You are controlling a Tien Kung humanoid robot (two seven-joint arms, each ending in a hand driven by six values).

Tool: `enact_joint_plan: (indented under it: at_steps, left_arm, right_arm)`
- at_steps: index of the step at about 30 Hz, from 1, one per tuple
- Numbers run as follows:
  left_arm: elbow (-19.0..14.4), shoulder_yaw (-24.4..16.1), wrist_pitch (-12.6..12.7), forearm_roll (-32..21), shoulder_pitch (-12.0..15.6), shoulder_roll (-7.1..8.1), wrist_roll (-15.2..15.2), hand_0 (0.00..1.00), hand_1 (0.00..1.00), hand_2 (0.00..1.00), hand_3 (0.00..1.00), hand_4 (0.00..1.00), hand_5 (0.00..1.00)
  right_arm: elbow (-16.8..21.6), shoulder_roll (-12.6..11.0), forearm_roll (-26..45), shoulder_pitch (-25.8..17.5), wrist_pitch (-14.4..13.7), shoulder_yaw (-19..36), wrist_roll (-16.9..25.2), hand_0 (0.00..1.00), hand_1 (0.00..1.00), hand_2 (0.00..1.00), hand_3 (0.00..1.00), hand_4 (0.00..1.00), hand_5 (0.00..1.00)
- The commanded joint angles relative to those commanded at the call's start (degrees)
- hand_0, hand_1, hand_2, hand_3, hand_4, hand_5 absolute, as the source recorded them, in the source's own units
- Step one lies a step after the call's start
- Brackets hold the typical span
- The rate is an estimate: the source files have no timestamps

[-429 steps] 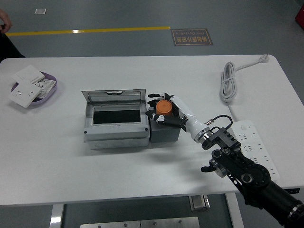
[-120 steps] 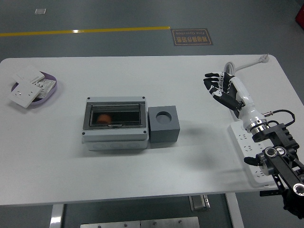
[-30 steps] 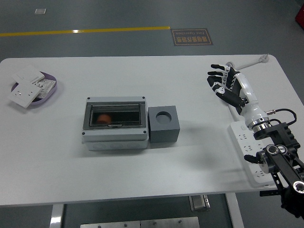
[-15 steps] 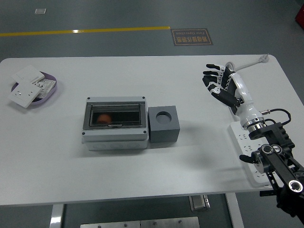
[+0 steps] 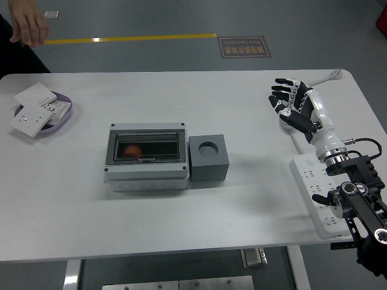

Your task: Pick up the cylinder from the cube,place it in the box,flap close box

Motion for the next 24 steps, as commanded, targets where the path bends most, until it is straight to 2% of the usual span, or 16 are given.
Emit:
enact_joint_plan:
  at_steps: [24]
  left_arm:
    - [0.0,-0.82,-0.53,3.21,-1.25,0.53,0.86,0.601,0.58,0.59,0.582,0.64,0.203]
  right_arm:
    - [-0.21,-0.12,0.36,0.32,0.32,-0.65,-0.52,0.773,0.7,0.681,0.658,0.717,0.265]
